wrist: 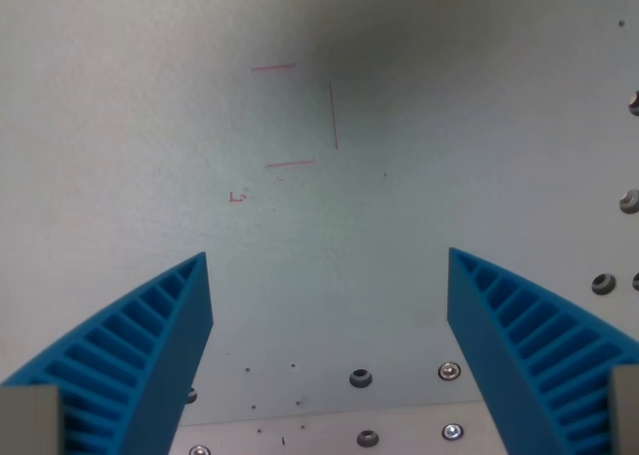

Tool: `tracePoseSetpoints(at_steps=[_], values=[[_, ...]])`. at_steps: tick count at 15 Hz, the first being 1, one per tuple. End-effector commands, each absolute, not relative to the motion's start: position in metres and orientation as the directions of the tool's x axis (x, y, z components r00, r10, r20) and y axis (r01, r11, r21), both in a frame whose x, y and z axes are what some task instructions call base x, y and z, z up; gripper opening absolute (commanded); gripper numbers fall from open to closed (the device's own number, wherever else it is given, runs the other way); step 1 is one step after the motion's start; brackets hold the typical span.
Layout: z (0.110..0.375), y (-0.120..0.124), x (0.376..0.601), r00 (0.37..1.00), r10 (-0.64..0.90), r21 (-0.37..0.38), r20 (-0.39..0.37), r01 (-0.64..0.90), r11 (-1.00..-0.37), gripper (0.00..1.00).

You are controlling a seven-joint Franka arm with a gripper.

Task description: Move in base negative y

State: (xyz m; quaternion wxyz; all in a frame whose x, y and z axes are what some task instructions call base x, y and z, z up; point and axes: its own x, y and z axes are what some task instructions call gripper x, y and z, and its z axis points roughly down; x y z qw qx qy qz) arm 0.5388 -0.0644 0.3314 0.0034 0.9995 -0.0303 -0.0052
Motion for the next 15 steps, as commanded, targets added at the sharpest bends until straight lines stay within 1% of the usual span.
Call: tracePoseSetpoints(at_steps=[1,15], values=[[0.333,-0.070,0.539,0.998,-0.061,0.007,-0.006,-0.061,-0.998,1.00],[0.332,-0.140,0.544,0.998,-0.061,0.007,-0.006,-0.061,-0.998,1.00]])
